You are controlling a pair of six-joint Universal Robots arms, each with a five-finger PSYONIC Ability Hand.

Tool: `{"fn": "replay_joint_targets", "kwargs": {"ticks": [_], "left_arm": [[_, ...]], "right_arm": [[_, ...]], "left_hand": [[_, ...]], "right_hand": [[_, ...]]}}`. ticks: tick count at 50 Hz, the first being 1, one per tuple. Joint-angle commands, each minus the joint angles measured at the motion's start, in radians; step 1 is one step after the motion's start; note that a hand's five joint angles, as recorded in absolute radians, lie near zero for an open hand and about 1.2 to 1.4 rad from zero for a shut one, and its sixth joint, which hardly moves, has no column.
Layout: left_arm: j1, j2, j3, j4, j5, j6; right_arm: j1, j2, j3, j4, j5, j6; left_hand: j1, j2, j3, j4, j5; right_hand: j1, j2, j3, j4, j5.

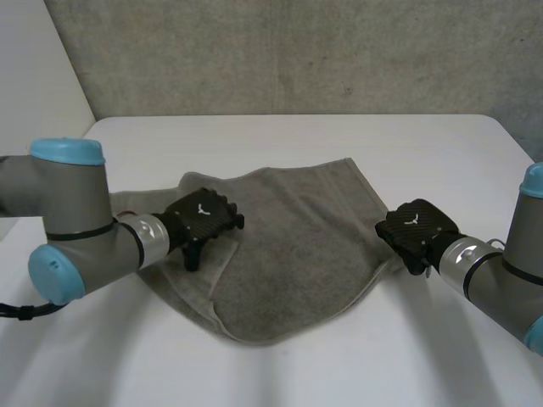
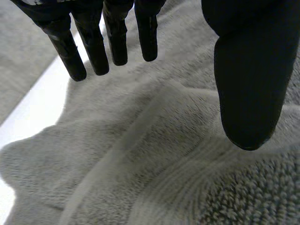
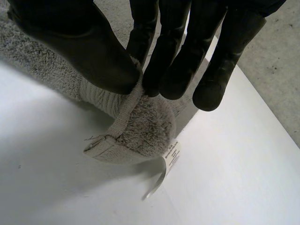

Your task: Fold the towel.

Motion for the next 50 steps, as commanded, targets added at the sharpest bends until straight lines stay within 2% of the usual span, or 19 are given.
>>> {"fn": "replay_joint_targets", "kwargs": {"ticks": [1, 9, 11, 16, 25, 32, 41, 47, 48, 49, 50], "left_arm": [[-0.026, -0.061, 0.063, -0.024, -0.009, 0.036], [-0.046, -0.085, 0.100, -0.026, -0.030, 0.035], [-0.052, -0.087, 0.103, -0.024, -0.049, 0.038], [-0.057, -0.087, 0.100, -0.023, -0.067, 0.039], [-0.058, -0.095, 0.096, -0.021, -0.075, 0.041], [-0.058, -0.095, 0.094, -0.021, -0.075, 0.041], [-0.060, -0.093, 0.085, -0.023, -0.075, 0.041], [-0.061, -0.087, 0.065, -0.020, -0.075, 0.042], [-0.061, -0.087, 0.062, -0.020, -0.076, 0.042], [-0.061, -0.087, 0.062, -0.020, -0.076, 0.042], [-0.061, -0.084, 0.059, -0.020, -0.076, 0.044]], "right_arm": [[0.000, 0.014, -0.002, -0.007, 0.000, 0.000], [0.000, 0.022, -0.001, -0.010, 0.000, 0.000], [0.000, 0.022, -0.001, -0.013, 0.000, 0.000], [0.000, 0.028, -0.001, -0.013, 0.001, 0.000], [0.000, 0.035, -0.001, -0.013, 0.000, -0.009], [0.002, 0.037, 0.006, -0.013, 0.001, -0.015], [0.000, 0.037, 0.006, -0.013, 0.001, -0.016], [0.000, 0.043, 0.004, -0.013, 0.001, -0.016], [0.000, 0.043, 0.004, -0.013, 0.001, -0.016], [0.000, 0.043, 0.004, -0.013, 0.001, -0.016], [0.000, 0.043, 0.004, -0.013, 0.001, -0.016]], "left_hand": [[0.109, 0.108, 0.108, 0.110, 0.107], [0.195, 0.193, 0.193, 0.195, 0.192], [0.291, 0.290, 0.290, 0.291, 0.288], [0.368, 0.366, 0.366, 0.368, 0.365], [0.359, 0.358, 0.358, 0.359, 0.356], [0.248, 0.246, 0.246, 0.248, 0.245], [0.253, 0.252, 0.252, 0.254, 0.251], [0.424, 0.422, 0.422, 0.424, 0.421], [0.525, 0.524, 0.524, 0.526, 0.523], [0.526, 0.525, 0.525, 0.527, 0.524], [0.663, 0.661, 0.662, 0.663, 0.660]], "right_hand": [[0.052, 0.065, 0.060, 0.051, 0.041], [0.052, 0.065, 0.060, 0.051, 0.041], [0.052, 0.065, 0.060, 0.051, 0.041], [0.052, 0.065, 0.060, 0.051, 0.041], [0.052, 0.065, 0.060, 0.051, 0.041], [0.052, 0.065, 0.060, 0.051, 0.041], [0.052, 0.065, 0.060, 0.051, 0.041], [0.052, 0.065, 0.060, 0.051, 0.041], [0.052, 0.065, 0.060, 0.051, 0.041], [0.052, 0.065, 0.060, 0.051, 0.041], [0.052, 0.065, 0.060, 0.051, 0.041]]}}
